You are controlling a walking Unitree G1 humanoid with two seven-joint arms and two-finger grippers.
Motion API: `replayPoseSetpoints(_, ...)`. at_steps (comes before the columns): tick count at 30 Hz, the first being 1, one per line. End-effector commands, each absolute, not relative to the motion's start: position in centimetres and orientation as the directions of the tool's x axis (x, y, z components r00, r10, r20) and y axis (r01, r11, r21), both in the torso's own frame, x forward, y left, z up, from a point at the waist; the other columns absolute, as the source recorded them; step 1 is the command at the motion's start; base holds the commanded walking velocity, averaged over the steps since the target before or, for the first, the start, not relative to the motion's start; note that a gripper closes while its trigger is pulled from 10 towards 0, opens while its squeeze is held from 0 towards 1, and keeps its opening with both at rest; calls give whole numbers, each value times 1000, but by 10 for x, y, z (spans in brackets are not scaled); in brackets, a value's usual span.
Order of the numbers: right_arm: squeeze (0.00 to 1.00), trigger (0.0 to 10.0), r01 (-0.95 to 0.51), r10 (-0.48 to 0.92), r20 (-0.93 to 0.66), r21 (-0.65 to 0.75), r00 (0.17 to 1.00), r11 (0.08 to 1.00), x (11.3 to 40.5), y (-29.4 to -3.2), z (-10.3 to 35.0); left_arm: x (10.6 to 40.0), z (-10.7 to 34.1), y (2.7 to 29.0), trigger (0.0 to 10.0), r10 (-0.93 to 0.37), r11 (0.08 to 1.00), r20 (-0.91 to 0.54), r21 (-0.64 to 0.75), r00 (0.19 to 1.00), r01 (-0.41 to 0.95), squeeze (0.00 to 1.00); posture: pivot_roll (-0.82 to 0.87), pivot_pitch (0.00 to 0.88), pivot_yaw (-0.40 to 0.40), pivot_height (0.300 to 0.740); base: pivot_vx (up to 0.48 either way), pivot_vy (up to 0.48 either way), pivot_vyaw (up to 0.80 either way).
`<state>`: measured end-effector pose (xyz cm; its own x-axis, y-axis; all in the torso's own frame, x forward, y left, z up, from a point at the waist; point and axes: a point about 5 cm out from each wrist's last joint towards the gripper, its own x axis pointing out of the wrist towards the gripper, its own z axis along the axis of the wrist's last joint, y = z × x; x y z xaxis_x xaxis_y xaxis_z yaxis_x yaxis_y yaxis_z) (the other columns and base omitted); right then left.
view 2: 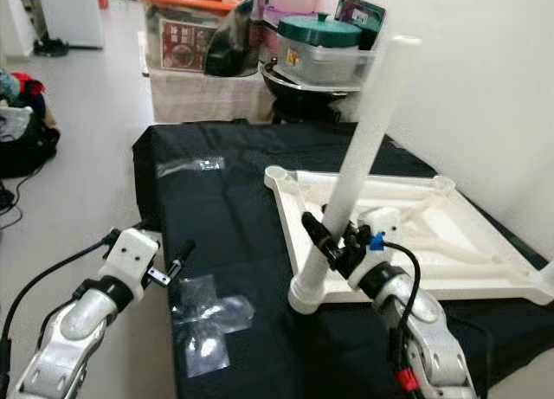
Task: Building children table
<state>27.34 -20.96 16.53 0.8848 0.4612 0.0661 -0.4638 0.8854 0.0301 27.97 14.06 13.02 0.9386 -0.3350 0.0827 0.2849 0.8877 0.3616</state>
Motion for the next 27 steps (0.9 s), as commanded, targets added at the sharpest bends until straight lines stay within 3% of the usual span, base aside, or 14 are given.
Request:
replayPoseSetpoints(1, 0, 10000, -411, 412, -54, 30, 910, 911, 271, -221, 145, 279, 127, 144, 10000, -323, 888, 74, 367, 943, 276, 0, 56, 0, -128, 740, 0, 0, 0)
replayPoseSetpoints(14, 0, 10000, -433, 437, -83, 67, 896, 899, 260, -229, 140, 278, 128, 145, 10000, -320, 897, 77, 345, 944, 275, 0, 44, 0, -119, 740, 0, 0, 0)
replayPoseSetpoints(18, 0, 10000, -331, 337, -113, 65, 935, 941, 255, -257, 136, 280, 127, 144, 10000, -327, 895, 76, 345, 942, 283, 0, 30, 0, -107, 740, 0, 0, 0)
replayPoseSetpoints(20, 0, 10000, -331, 337, -113, 65, 935, 941, 255, -257, 136, 280, 127, 144, 10000, -327, 895, 76, 345, 942, 283, 0, 30, 0, -107, 740, 0, 0, 0)
replayPoseSetpoints(23, 0, 10000, -162, 167, -134, 46, 977, 986, 251, -296, 134, 280, 127, 143, 10000, -332, 893, 74, 345, 940, 288, 0, 27, 0, -104, 740, 0, 0, 0)
replayPoseSetpoints(27, 0, 10000, -37, 42, -131, 37, 990, 999, 246, -322, 136, 280, 127, 143, 10000, -334, 892, 71, 346, 940, 291, 0, 26, 0, -106, 740, 0, 0, 0)
